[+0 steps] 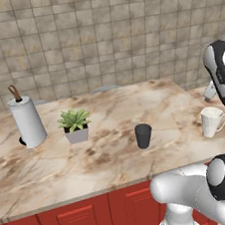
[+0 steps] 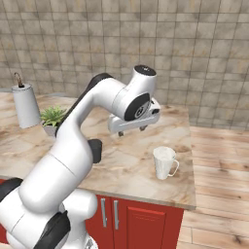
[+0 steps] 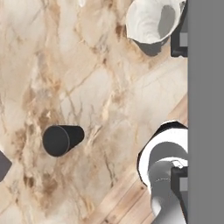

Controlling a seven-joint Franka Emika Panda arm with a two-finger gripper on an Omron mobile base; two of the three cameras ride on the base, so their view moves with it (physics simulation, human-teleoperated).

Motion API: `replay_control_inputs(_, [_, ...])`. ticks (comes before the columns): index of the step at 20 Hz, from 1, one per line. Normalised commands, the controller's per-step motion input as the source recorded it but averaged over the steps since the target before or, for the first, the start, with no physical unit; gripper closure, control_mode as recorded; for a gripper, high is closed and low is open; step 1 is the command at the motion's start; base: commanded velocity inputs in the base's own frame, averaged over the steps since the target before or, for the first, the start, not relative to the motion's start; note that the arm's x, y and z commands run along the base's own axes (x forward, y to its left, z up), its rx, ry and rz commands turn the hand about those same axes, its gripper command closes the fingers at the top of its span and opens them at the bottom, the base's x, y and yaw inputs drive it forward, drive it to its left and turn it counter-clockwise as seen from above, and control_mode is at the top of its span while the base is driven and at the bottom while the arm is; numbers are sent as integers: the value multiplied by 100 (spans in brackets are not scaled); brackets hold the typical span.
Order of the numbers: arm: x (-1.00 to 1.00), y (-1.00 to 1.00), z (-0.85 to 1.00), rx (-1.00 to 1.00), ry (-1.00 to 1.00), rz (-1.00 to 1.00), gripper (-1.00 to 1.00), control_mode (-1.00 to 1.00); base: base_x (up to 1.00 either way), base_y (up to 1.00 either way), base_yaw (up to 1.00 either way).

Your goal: Pick the jug and glass cup and place them in the sink. Then turn on the water.

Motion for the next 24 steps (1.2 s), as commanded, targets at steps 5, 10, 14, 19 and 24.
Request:
replay_control_inputs(5, [-5,-21,-13,-9,0,10,-100,-100,0,0,0])
replay_control_inputs(10, [-1,-27,-14,-7,0,11,-100,-100,0,0,0])
replay_control_inputs(14, [0,-32,-12,-6,0,13,-100,-100,0,0,0])
replay_control_inputs(19, [0,-31,-9,-5,0,12,-100,-100,0,0,0])
replay_control_inputs(24, [0,-28,-8,-6,0,11,-100,-100,0,0,0])
